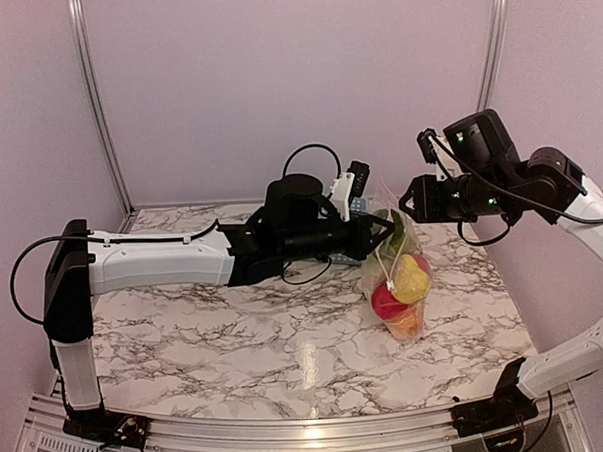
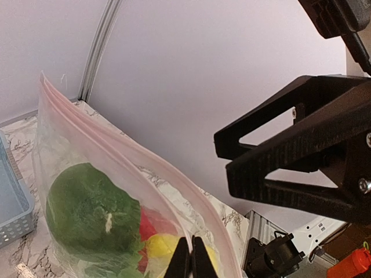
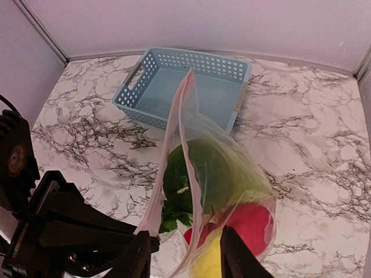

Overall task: Open the zip-top bag and remove the fake food
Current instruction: Open the zipper of the food storage bag at the center of the board.

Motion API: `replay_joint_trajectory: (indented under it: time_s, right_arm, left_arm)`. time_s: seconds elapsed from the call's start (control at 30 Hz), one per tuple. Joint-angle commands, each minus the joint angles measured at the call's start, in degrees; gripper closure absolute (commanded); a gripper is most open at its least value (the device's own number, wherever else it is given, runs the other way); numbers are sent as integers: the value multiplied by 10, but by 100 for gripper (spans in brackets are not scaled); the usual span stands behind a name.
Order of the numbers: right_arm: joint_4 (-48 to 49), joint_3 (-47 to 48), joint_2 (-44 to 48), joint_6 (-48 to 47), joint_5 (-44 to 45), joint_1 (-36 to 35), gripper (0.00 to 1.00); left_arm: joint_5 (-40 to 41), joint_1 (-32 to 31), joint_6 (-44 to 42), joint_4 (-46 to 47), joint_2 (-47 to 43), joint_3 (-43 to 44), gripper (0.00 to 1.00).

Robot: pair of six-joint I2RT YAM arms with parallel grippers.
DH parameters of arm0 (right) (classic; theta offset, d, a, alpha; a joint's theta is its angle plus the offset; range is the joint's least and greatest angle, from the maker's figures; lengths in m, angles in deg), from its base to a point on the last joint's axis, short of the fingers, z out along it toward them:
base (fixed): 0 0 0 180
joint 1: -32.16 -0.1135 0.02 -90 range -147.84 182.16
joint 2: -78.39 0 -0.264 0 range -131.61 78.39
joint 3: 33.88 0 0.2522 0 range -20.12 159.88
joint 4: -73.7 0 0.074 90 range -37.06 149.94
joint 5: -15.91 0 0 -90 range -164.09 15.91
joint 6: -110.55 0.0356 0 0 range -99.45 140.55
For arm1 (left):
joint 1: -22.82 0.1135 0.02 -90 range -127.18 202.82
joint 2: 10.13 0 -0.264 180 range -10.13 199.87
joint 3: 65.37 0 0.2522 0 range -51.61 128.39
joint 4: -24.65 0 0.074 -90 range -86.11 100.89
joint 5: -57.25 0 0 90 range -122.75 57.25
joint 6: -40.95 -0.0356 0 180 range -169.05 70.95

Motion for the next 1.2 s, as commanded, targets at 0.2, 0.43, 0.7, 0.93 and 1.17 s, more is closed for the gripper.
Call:
replay_joint_trajectory:
  time_s: [0.2, 0.43, 0.7, 0.93, 1.17]
  right_arm:
    - [-25, 22, -28, 11, 19, -3, 65]
    - [-39, 24, -47, 10, 45, -3, 84]
    - [-116, 108, -48, 2, 172, 0, 100]
    - [-193, 185, -79, -17, 279, 23, 100]
    - [-140, 175, -86, -68, 256, 59, 100]
  left_arm:
    - [-12, 3, 1, 30, -31, -3, 100]
    - [-10, 3, 2, 28, -35, -2, 100]
    - [-7, 13, 20, 22, -28, 5, 100]
    - [-22, 15, 51, 20, 21, 63, 100]
    - [-12, 18, 75, 19, 80, 105, 100]
